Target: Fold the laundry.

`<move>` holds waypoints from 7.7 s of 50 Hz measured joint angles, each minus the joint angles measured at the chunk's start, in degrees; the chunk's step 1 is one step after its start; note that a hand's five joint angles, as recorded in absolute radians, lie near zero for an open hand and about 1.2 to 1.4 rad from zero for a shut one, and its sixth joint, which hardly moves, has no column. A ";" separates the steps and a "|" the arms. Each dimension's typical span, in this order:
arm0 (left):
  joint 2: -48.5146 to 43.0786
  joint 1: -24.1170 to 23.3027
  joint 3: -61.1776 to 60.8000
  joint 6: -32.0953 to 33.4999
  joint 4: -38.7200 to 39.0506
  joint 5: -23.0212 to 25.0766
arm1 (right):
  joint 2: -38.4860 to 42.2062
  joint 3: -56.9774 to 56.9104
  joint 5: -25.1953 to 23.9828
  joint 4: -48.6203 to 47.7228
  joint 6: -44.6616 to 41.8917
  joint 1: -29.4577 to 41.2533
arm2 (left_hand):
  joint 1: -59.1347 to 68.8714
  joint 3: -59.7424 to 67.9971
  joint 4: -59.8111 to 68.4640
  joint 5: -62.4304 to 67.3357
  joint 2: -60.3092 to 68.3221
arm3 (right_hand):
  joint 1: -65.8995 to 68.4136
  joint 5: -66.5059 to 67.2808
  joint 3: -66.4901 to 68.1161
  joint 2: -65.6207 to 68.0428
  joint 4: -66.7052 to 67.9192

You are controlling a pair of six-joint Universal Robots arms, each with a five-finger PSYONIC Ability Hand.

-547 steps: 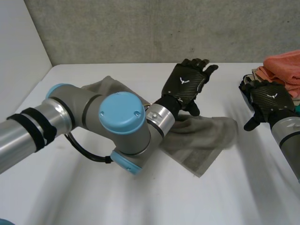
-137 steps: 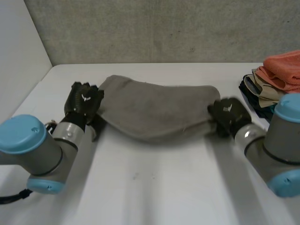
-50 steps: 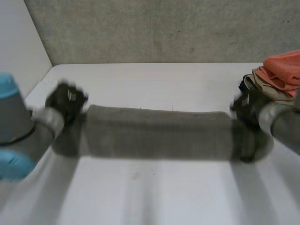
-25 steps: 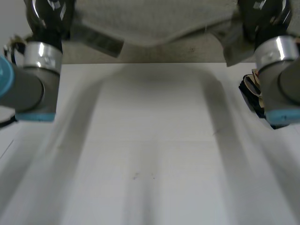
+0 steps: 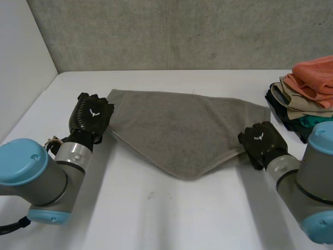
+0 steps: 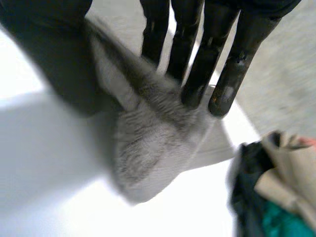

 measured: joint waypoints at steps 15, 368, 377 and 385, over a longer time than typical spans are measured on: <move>3.57 0.43 -2.63 -0.29 -0.06 -0.07 | -9.45 -6.80 -10.03 24.36 9.51 -7.37 | 0.00 0.00 0.00 0.00 0.00 | -26.24 -32.62 -31.45 -31.20 -31.93; 9.00 -19.86 8.87 -34.33 -24.98 -18.17 | -9.98 -5.72 -15.21 7.64 43.35 6.45 | -55.27 -56.13 -57.05 -52.93 -56.60 | -35.14 -41.60 -42.19 -41.84 -40.98; 1.68 -26.21 10.72 -33.96 -28.31 -23.17 | 3.18 -17.64 -14.45 21.75 33.16 6.63 | -55.27 -56.13 -57.05 -52.93 -55.97 | -35.14 -41.60 -42.19 -41.84 -40.98; -3.76 -26.69 11.16 -33.62 -33.11 -24.62 | 11.05 -23.52 -14.41 26.10 29.62 9.75 | -55.27 -56.13 -57.05 -52.93 -55.98 | -35.14 -41.60 -42.19 -41.84 -40.98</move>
